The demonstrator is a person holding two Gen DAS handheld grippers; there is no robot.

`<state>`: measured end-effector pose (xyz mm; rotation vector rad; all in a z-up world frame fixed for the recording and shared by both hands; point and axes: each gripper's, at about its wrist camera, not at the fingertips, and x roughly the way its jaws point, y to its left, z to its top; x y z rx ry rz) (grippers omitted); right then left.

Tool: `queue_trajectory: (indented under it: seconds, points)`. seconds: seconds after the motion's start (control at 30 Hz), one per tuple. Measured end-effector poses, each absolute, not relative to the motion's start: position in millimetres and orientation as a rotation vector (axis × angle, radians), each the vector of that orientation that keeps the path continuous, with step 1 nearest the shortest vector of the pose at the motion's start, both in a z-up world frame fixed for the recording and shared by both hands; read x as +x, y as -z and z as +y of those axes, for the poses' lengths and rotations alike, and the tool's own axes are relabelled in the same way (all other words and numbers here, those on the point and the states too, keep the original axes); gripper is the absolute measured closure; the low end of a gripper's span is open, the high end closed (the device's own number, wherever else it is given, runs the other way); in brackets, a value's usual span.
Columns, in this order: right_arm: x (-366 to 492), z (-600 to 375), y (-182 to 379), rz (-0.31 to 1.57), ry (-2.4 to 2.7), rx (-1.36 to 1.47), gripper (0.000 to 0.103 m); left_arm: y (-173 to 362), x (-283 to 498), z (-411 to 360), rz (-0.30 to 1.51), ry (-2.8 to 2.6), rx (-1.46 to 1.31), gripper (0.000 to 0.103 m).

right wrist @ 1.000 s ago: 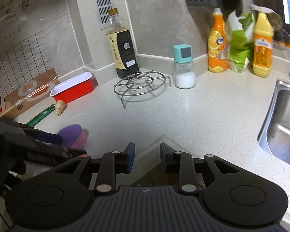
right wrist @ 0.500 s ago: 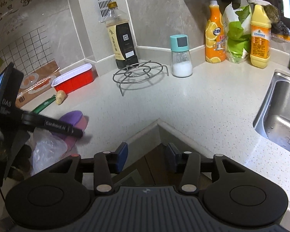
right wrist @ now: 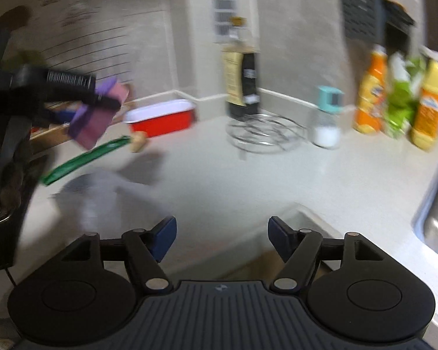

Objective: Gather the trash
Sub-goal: 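Grasp the purple sponge with the left tool and lift it, then grasp the plastic bag of scraps with the right tool while the left tool holds the sponge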

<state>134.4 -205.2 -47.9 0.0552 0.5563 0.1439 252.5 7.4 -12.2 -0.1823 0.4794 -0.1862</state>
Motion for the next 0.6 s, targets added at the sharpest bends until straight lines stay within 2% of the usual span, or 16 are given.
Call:
queue_trajectory:
  seconds: [0.2,0.33,0.37,0.43,0.6]
  points:
    - [133.8,-148.2,39.4,0.533,-0.290,-0.050,0.031,21.3,227.0,39.2,0.585,0.119,-0.234,0.033]
    - [125.5,-133.1,18.0,0.334,-0.118,-0.164,0.031,42.9,199.2,60.8,0.636,0.097,-0.260,0.033]
    - [125.9,-134.8,10.1,0.285,-0.056,-0.179,0.029,48.6,194.2,66.9,0.646,0.089,-0.271,0.033]
    - [131.0,-144.0,-7.7,0.223,0.032,-0.169,0.017,58.3,184.5,78.6,0.662,0.067,-0.303,0.033]
    - [156.3,-145.0,-25.3,0.302,0.002,-0.138,0.016,77.0,167.1,101.0,0.684,0.000,-0.349,0.033]
